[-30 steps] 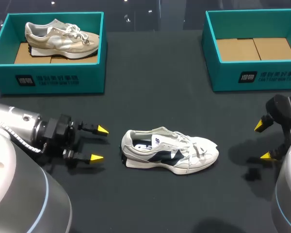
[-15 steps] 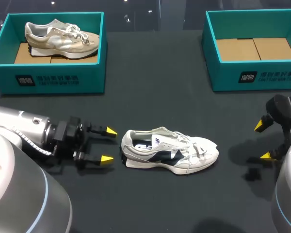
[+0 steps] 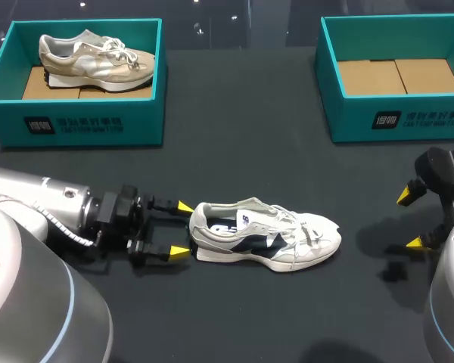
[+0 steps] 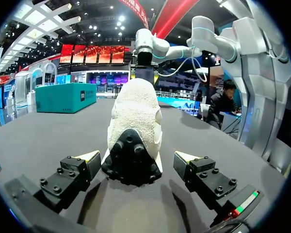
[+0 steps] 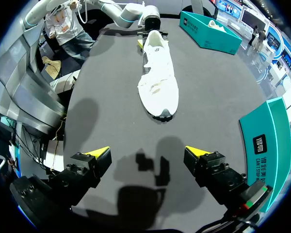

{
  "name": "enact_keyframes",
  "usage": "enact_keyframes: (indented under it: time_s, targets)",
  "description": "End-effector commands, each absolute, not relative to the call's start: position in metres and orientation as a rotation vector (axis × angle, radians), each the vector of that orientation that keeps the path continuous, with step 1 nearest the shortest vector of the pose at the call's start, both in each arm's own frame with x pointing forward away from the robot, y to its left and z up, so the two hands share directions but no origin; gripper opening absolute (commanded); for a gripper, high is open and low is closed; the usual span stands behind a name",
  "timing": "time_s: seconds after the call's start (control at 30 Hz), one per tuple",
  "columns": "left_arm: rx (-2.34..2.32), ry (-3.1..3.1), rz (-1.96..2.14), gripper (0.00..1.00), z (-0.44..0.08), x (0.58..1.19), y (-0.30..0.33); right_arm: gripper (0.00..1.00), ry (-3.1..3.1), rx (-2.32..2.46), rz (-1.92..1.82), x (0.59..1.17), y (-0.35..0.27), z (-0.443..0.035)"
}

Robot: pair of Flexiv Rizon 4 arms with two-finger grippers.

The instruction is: Take the shoe out of the shoebox, open the shoe tongue, remove and reinsert the insole, then place the shoe into the shoebox

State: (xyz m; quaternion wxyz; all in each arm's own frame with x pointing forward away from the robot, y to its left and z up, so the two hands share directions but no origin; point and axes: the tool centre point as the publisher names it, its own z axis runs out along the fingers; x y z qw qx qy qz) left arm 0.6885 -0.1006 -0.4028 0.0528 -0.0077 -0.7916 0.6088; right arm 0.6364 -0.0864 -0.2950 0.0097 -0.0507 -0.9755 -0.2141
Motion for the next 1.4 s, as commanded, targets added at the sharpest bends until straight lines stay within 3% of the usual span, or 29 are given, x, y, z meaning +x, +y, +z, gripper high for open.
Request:
enact_keyframes:
  time_s: [0.03,1.4]
  targets:
    - [-0.016,-2.412,1.858,1.00,-0.407,0.688,-0.110,1.00,-3.049,-0.161,-0.662,0.635,-0.086,-0.295]
    - [-0.012,-2.409,1.898,1.00,-0.413,0.686,-0.163,1.00,-3.049,-0.161,-0.662,0.635,-0.086,-0.295]
